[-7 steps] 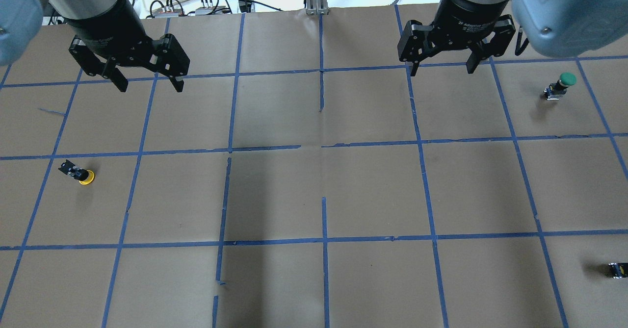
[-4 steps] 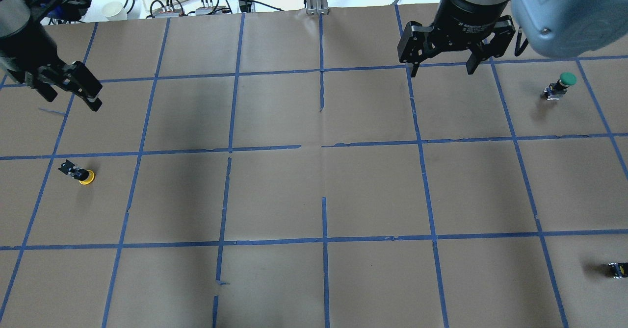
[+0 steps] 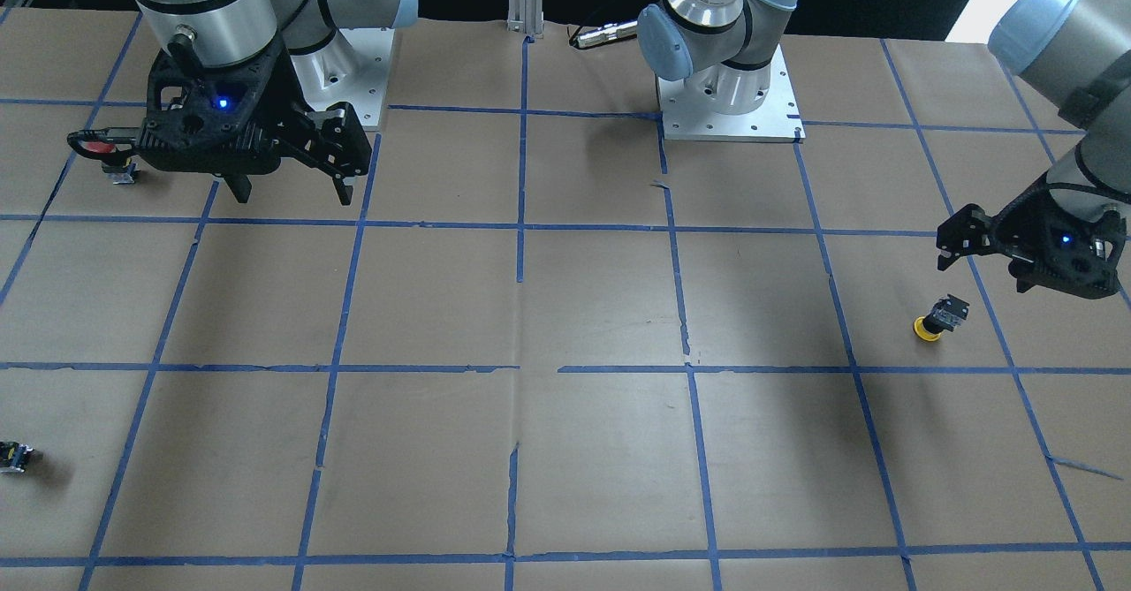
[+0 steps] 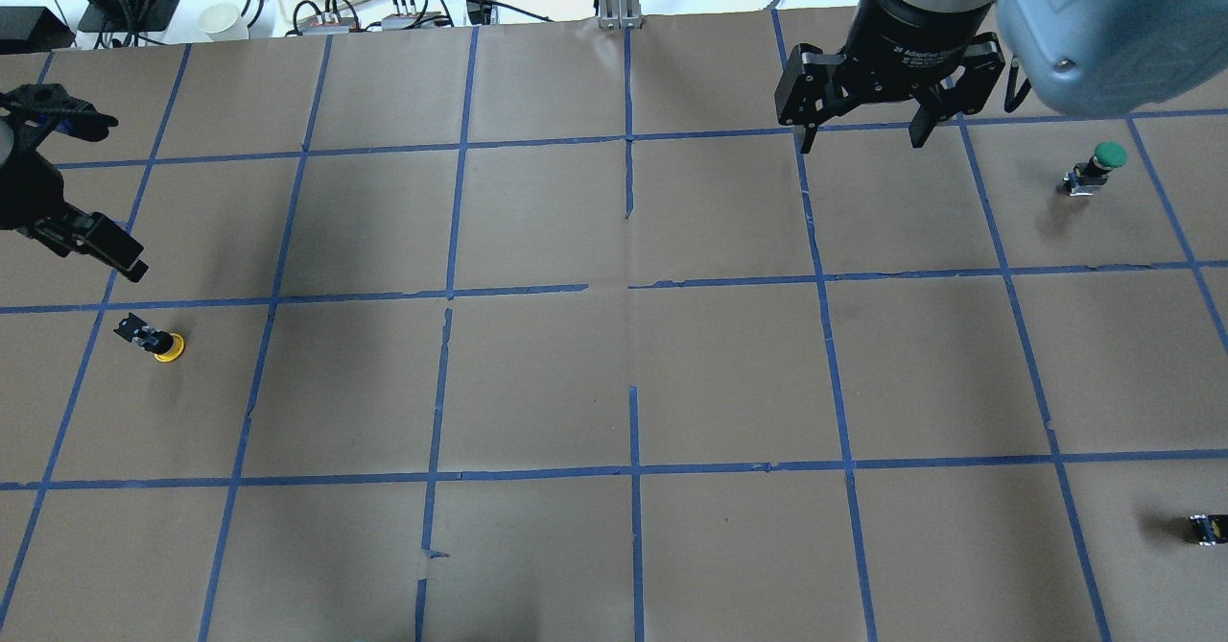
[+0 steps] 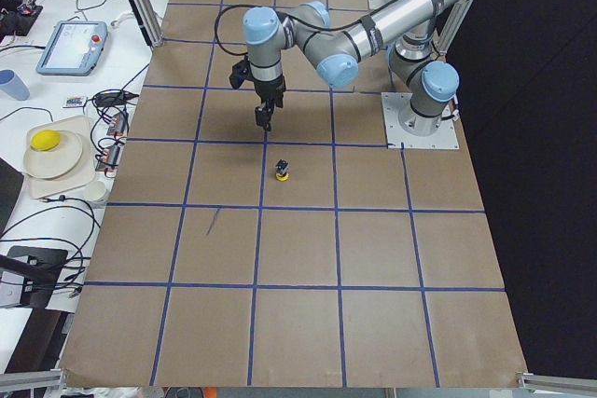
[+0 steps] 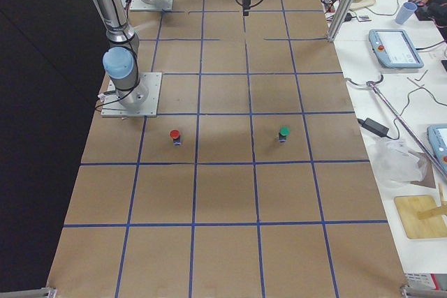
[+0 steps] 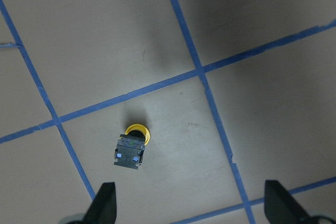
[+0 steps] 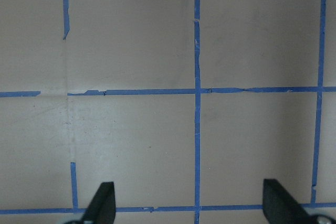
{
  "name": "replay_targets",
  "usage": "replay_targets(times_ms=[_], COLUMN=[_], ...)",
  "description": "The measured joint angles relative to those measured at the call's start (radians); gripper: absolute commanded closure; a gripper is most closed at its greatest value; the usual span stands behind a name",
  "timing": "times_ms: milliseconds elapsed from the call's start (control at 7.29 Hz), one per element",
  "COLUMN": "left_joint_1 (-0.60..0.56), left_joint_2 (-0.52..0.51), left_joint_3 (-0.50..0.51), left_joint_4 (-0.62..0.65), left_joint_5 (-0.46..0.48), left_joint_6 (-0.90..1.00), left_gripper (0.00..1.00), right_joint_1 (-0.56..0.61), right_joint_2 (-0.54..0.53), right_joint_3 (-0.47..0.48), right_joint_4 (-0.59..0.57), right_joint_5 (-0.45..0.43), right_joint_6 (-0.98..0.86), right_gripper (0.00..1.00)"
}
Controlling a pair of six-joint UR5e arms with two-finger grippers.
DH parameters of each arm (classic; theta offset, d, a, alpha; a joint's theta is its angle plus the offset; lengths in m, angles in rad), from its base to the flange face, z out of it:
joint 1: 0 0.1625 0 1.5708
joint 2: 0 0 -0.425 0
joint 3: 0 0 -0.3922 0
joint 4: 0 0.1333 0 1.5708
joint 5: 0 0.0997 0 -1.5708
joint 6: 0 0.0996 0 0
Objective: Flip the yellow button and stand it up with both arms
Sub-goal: 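Lower the left gripper over the yellow button and close on its base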
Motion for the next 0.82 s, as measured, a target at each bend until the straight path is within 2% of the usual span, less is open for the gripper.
replay_targets(times_ms=[274, 548, 823], left_joint_1=[0.085, 0.125, 0.132], left_joint_2=[-0.063, -0.117, -0.135], left_joint_3=[-0.075, -0.108, -0.142], left_joint_4=[0.157, 0.230, 0.261], left_joint_5=[-0.079, -0.099, -0.103], left_joint_6=[0.178, 0.273, 0.286], left_gripper=[0.00, 0.00, 0.04], right_joint_1=[0.002, 0.000, -0.002], right_joint_2=[0.001, 0.001, 0.001], right_joint_3=[0.004, 0.006, 0.007], right_joint_4=[0.000, 0.001, 0.001], right_joint_5=[0.001, 0.001, -0.001], right_joint_6=[-0.002, -0.003, -0.005], right_gripper=[0.00, 0.00, 0.00])
